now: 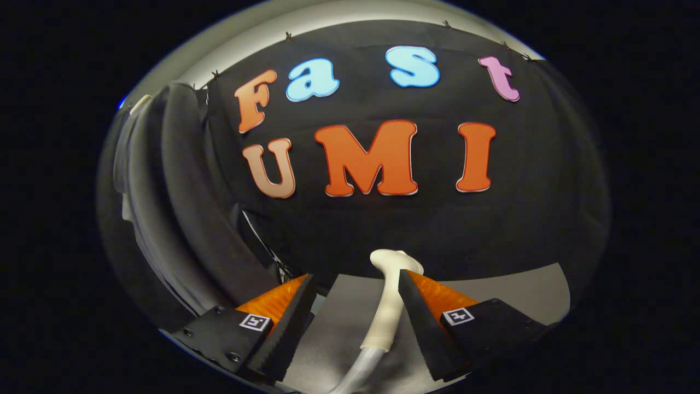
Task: Iron the clothes twice with a garment steamer, once on the left side and once on the right side.
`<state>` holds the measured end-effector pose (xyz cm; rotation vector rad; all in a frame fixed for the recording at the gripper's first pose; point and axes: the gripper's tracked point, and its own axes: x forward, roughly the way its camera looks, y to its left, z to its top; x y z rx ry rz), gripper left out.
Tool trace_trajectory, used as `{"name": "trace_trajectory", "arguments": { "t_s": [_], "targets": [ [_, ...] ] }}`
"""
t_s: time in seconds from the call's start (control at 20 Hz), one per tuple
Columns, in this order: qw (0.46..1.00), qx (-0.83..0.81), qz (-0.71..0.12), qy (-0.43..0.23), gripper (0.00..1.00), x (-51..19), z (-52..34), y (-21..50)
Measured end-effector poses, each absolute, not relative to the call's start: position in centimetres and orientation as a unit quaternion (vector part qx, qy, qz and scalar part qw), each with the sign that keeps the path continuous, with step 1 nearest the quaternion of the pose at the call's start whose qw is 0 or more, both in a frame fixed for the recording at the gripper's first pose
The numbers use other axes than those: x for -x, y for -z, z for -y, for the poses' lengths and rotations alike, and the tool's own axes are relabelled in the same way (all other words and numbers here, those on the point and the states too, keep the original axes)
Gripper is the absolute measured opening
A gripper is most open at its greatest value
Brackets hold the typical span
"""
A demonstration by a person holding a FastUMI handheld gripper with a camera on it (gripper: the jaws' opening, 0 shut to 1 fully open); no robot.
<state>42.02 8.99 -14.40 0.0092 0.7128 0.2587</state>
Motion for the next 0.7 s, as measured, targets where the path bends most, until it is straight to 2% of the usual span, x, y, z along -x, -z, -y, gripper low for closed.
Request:
{"name": "trace_trajectory", "arguments": {
  "t_s": [0.15,0.35,0.7],
  "targets": [
    [0.935,0.009,-0.342,-0.090,0.98,-45.5,-7.0,15.7],
    [0.902,0.005,-0.427,-0.062,0.99,-46.2,-4.1,20.9],
    [0.873,-0.012,-0.479,-0.088,0.96,-45.6,-6.4,24.6]
  ]
}}
